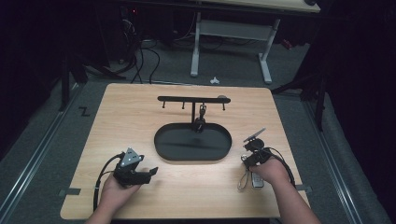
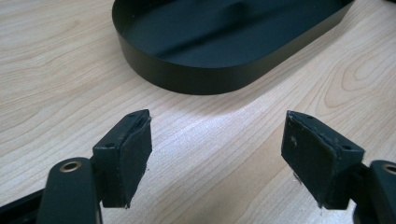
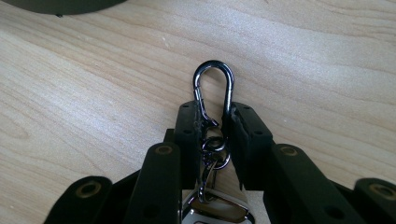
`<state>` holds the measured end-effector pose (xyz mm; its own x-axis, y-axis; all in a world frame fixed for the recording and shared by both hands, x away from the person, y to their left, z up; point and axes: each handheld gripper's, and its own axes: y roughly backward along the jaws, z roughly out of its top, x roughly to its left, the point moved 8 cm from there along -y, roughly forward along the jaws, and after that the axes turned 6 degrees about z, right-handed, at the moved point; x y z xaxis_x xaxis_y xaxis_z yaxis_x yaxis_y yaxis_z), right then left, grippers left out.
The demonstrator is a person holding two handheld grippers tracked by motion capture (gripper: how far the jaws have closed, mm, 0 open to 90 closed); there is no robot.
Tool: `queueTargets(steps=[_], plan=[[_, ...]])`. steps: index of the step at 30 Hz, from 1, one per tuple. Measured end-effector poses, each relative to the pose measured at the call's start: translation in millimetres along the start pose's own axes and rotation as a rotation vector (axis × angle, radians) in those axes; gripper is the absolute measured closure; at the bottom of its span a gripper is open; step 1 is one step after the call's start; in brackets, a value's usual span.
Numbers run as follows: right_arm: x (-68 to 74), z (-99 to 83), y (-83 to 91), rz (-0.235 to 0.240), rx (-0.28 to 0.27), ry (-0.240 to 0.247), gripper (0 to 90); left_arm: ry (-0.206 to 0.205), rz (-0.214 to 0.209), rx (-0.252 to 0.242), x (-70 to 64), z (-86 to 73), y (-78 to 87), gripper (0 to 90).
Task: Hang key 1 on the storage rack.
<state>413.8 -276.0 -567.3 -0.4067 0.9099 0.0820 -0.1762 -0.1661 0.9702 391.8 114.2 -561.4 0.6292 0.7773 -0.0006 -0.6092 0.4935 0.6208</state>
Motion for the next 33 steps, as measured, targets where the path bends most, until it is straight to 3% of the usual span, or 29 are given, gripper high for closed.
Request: queueTargets(steps=[9, 11, 12, 13, 23, 27, 31, 33], plan=[[2.9, -1.2, 2.2, -0.005, -0.013, 0.007, 77.2, -0.001, 0.001, 0.005, -0.1, -0.2, -1.6, 25.0], [3.3, 0.4, 5.1, 0.007, -0.025, 0.006, 85.9, -0.001, 0.000, 0.009, 0.0, -0.9, -2.8, 25.1], [2.9, 0.8, 5.7, 0.003, -0.024, 0.016, 85.9, -0.007, -0.002, 0.017, -0.4, -1.7, -3.5, 25.1], [2.7, 0.5, 5.3, -0.009, -0.019, 0.036, 85.9, -0.008, -0.002, 0.020, -0.9, -1.9, -4.5, 25.1], [9.8, -4.2, 0.3, -0.015, 0.021, 0.068, 81.0, -0.012, -0.006, 0.026, -1.3, -2.0, -5.4, 25.5], [10.5, -4.4, 0.0, 0.000, 0.017, 0.057, 80.8, -0.020, -0.004, 0.026, -2.0, -2.1, -5.3, 25.5], [8.3, -5.1, 0.7, 0.016, 0.040, 0.022, 73.6, -0.012, -0.005, 0.023, -1.1, -1.9, -4.4, 25.6], [9.3, -5.8, 0.7, 0.014, 0.054, 0.016, 74.4, -0.019, -0.008, 0.030, -1.7, -2.4, -4.9, 25.7]])
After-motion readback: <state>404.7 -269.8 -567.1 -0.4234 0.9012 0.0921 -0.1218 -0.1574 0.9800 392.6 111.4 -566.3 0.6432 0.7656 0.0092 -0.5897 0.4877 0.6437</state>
